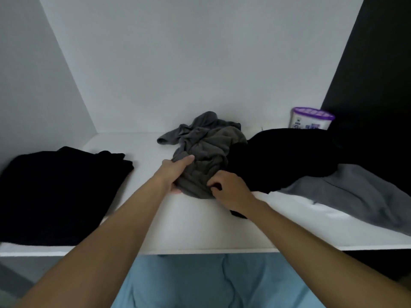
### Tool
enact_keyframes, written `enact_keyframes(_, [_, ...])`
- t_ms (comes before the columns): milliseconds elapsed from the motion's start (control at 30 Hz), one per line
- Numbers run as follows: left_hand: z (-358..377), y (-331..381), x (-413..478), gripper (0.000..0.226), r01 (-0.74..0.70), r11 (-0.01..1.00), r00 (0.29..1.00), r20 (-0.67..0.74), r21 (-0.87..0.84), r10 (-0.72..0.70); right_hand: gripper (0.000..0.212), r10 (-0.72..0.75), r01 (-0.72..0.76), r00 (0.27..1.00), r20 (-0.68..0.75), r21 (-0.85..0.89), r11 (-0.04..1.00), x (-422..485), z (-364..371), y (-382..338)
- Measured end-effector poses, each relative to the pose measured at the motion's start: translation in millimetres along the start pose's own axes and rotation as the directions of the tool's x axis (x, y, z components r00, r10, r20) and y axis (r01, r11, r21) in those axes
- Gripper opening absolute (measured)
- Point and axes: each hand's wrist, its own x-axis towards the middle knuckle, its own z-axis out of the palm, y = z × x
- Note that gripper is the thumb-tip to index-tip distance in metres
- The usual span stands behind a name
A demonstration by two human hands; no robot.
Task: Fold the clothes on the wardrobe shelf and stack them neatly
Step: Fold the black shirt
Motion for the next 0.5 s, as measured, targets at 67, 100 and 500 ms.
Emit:
enact_keyframes(67, [16, 7, 11, 0.099, -0.004, 0.999, 1.000, -0.025, -0.036, 0.003, 0.019, -0.126, 0.123, 0.991, 0.043, 0.064, 0.990, -6, 2, 4])
enact_keyframes(100, [23, 10, 14, 0.107, -0.011, 1.000, 0.999, -0.042, -0.017, 0.011, 0.019, -0.174, 0.168, 0.983, 0.063, 0.092, 0.981, -9, 2, 5])
enact_keyframes(500, [24, -10, 34, 0.074, -0.073, 0.725, 0.956, -0.159, 0.684, 0.246, 0.020, -0.169, 0.165, 0.985, 0.027, 0.116, 0.980, -9, -39, 36])
